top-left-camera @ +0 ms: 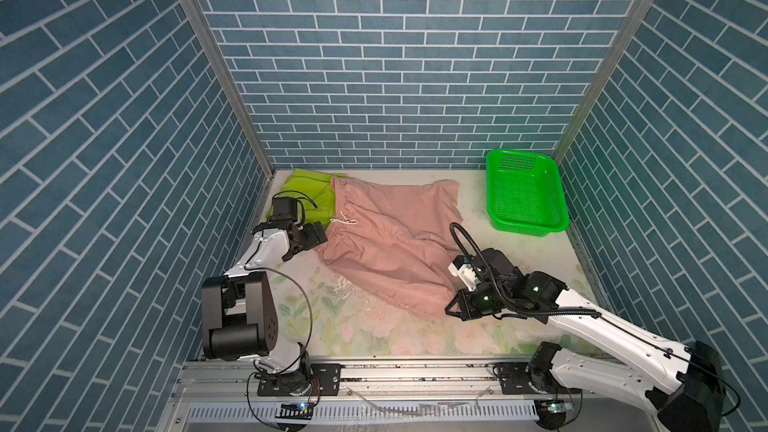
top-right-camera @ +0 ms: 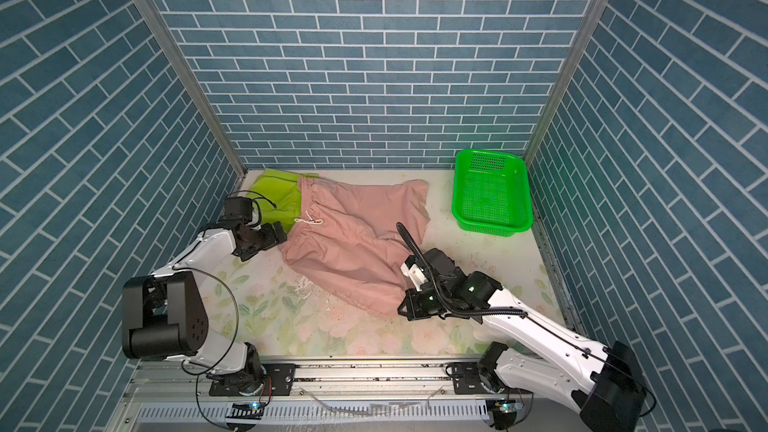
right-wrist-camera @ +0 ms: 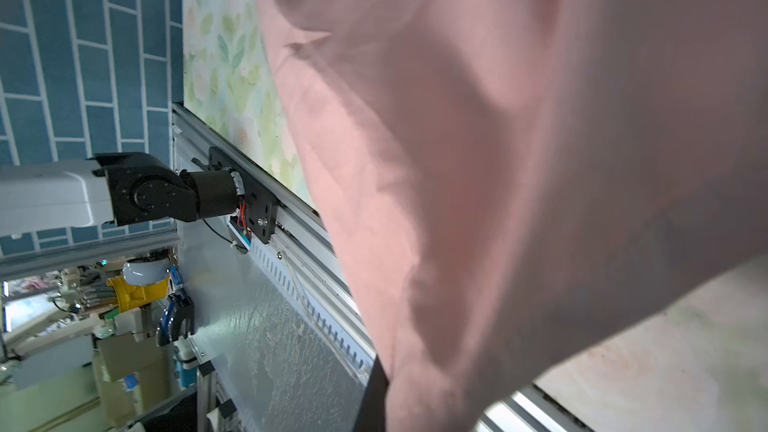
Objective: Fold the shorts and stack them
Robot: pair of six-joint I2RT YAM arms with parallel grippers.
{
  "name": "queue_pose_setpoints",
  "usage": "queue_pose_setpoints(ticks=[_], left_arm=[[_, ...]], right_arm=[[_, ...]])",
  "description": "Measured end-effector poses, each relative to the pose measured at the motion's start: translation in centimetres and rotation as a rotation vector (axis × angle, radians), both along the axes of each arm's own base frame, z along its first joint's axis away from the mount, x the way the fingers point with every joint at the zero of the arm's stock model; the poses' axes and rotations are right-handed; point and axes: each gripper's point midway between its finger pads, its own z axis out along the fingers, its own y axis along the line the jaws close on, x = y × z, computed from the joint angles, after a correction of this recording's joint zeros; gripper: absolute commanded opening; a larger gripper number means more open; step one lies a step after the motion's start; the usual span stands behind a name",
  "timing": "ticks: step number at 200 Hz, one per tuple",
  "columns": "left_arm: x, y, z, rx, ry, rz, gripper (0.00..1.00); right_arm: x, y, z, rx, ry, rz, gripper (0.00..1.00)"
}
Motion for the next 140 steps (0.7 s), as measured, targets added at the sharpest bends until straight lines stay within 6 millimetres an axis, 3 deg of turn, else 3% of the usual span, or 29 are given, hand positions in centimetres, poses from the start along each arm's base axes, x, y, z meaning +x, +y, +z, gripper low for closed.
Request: queue_pose_setpoints(ticks=[21,38,60,80,94,114,140], left_arm=[[0.0,-0.2,-0.2,-0.007,0.007,-0.006,1.00],[0.0,-0.2,-0.5,-0.007,0.014,-0.007,1.00],[0.0,-0.2,-0.6,-0.007,0.016,-0.007,1.00],[-0.1,-0.1,-0.8,-0.006,0.016,-0.002,1.00],[-0.1,-0.2,-1.1,-0.021,0.011,0.005,1.00],[0.1,-0.2,-1.1,-0.050,0.002,0.018,1.00],[0.4,0.0,-0.9,-0.071,-0.016,0.033,1.00]], right_arm=[[-1.1,-0.5,-2.1,-0.058,0.099,0.003,0.35],[-1.6,-0.7,-2.2,-0.071,0.125,0.010,0.40],[-1.5,-1.3,-0.5,-0.123,0.050,0.039,0.43],[-1.6,-0.9,2.3,-0.173,-0.150,0.128,0.45],[-2.0,-0.2,3.1,-0.189,-0.270,0.201,0.46],[-3.0,1.0,1.4,-0.275,-0.381,0.334,0.48],[-4.1,3.7,-3.0,-0.429,-0.463,0.521,0.48]])
